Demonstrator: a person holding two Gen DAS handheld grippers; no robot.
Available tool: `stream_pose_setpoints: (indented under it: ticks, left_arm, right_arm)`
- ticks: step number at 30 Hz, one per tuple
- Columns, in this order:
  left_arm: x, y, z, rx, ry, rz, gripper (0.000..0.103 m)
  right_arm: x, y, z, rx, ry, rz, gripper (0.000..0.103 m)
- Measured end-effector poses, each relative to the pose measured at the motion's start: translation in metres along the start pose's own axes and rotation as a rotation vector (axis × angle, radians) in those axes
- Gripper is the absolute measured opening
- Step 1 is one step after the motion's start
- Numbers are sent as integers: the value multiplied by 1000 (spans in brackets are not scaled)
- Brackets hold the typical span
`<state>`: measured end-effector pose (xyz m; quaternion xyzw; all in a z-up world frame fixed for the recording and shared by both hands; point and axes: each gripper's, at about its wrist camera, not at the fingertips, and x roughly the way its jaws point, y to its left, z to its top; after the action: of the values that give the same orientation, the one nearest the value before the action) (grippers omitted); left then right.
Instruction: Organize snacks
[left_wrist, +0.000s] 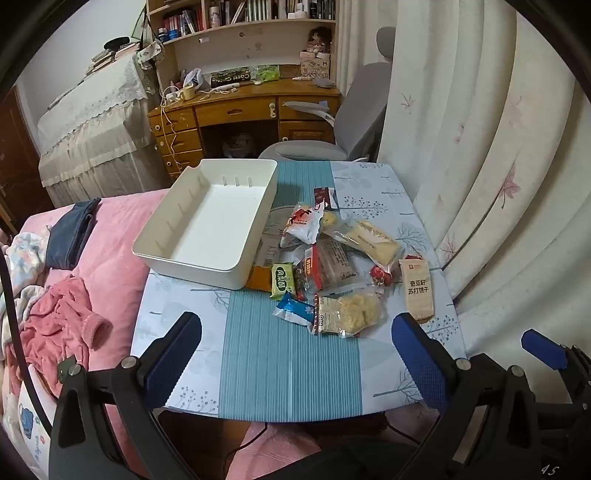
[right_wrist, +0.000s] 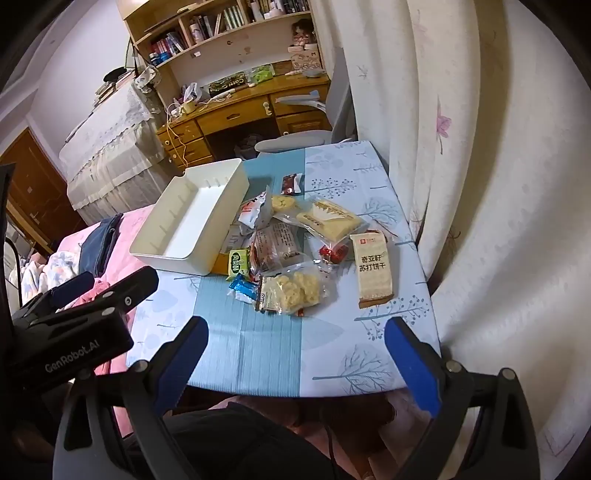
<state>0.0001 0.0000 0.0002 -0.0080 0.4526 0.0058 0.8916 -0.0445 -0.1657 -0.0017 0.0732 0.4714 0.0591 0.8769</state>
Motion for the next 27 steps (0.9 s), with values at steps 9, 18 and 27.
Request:
stream_pose_setpoints:
  ticks: [9, 18, 27]
  left_arm:
    - [4, -2, 2, 17, -2, -15, 102]
    - [2, -8, 5, 29, -8, -22, 102]
    - [5, -10, 5, 29, -6, -17, 102]
  right_arm:
    - [-1, -2, 0, 4, 1, -1, 97]
    - [-1, -4, 1, 7, 0, -3, 97]
    - [2, -4, 1, 14, 4, 0, 97]
